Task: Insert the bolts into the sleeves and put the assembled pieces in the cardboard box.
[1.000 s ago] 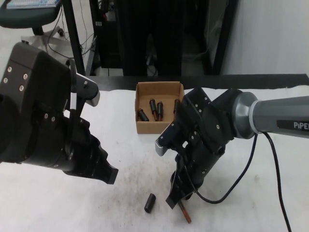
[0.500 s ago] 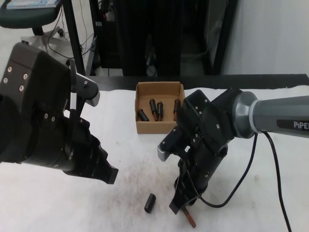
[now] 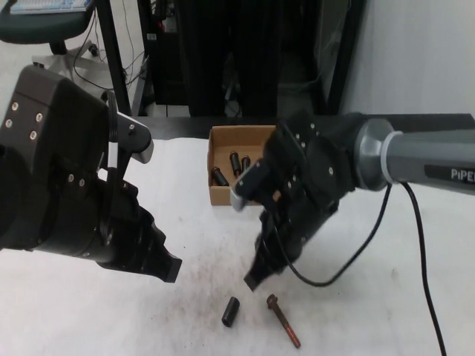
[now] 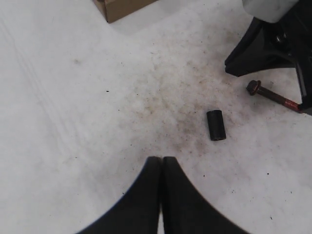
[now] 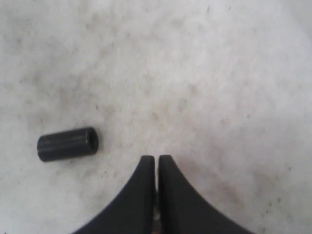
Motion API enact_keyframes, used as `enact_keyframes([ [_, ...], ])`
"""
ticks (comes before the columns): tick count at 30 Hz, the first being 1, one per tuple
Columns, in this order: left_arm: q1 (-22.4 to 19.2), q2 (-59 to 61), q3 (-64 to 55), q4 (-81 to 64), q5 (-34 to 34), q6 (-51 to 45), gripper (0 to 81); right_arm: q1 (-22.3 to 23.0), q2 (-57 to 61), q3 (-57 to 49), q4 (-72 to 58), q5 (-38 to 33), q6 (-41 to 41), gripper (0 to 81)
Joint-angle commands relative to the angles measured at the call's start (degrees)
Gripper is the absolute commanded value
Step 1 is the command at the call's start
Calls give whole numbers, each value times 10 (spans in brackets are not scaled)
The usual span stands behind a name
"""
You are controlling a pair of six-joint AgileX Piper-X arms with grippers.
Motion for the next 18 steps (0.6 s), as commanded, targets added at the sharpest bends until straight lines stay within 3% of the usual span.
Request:
enact_keyframes([
  [1,0,-5,-2,-3,5,2,2,-1,-4,-23,1,-4,-5,8],
  [6,0,-5,-2,-5,4,2,2,-1,-5,-60,103,-9,-5,1],
  [11,0,-5,-2,-20,4,2,2,-1,-5,-47,200,-7,-4,112],
  [18,0,-5,-2,-20,4,2,2,0,-5,-10,189,-8,48,111],
])
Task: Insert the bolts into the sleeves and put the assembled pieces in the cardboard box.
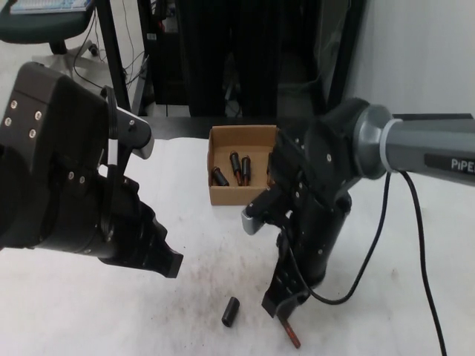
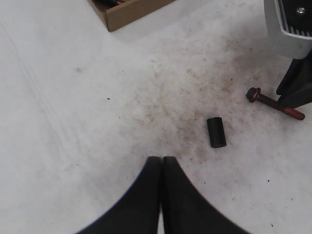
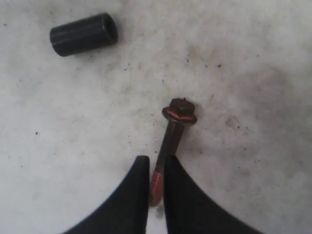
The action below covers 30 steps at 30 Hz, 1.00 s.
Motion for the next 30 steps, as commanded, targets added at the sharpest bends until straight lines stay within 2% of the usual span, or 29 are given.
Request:
enact_keyframes([
  [1,0,-5,-2,-7,4,2,2,0,-5,11,-9,-8,32,111],
  [4,0,-5,-2,-7,4,2,2,0,-5,15,-25,-8,39,162],
  [8,0,-5,-2,-7,4,2,2,0,-5,15,-36,-8,39,340],
  [9,0,-5,-2,-7,4,2,2,0,-5,15,-39,-4,39,362],
  [16,0,-5,-2,-7,4,2,2,0,0,21,-43,13,39,305],
  [30,0,-5,-2,-7,4,2,2,0,2,66,-73,4,39,305],
])
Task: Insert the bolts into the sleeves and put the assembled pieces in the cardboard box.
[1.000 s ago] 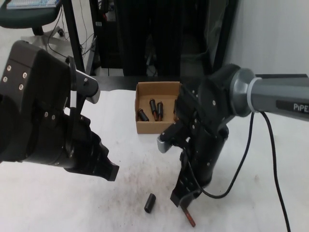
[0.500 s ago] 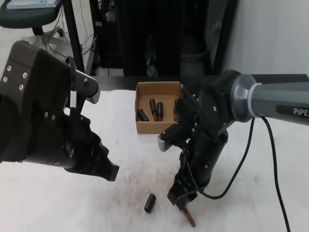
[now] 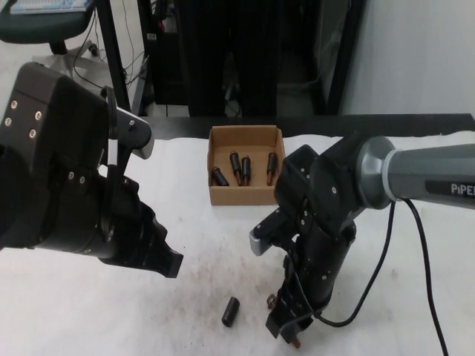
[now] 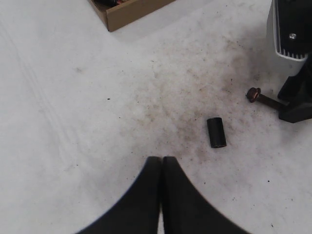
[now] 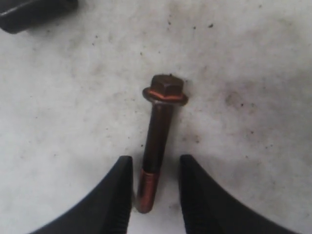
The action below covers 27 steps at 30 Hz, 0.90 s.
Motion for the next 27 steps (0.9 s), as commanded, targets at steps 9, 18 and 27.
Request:
enact_keyframes([
  [9,0,-5,-2,-7,4,2,2,0,2,3,-77,-7,0,305],
  [18,0,-5,-2,-7,4,2,2,0,2,3,-73,0,-18,277],
  [27,0,-5,-2,-7,4,2,2,0,28,3,-65,13,-26,134],
])
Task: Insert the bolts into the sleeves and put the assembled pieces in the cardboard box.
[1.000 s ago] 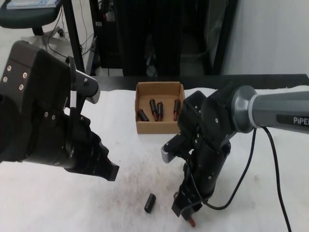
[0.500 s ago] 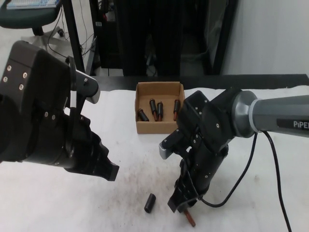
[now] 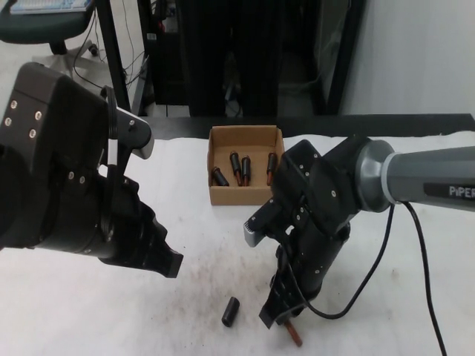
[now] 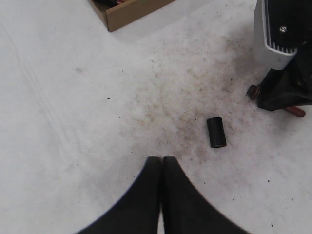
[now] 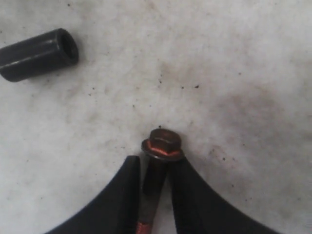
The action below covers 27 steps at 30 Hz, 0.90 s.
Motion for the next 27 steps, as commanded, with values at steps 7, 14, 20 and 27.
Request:
enact_keyframes([
  [7,0,-5,-2,6,4,2,2,12,42,1,6,3,-4,8],
  [14,0,-5,-2,10,11,2,2,-7,-36,-34,5,-18,47,8],
  [20,-2,-2,-2,11,223,-15,2,-55,-154,-47,1,-19,47,8],
  [27,-21,54,-4,11,238,-67,2,-136,-248,-47,34,-90,64,8],
])
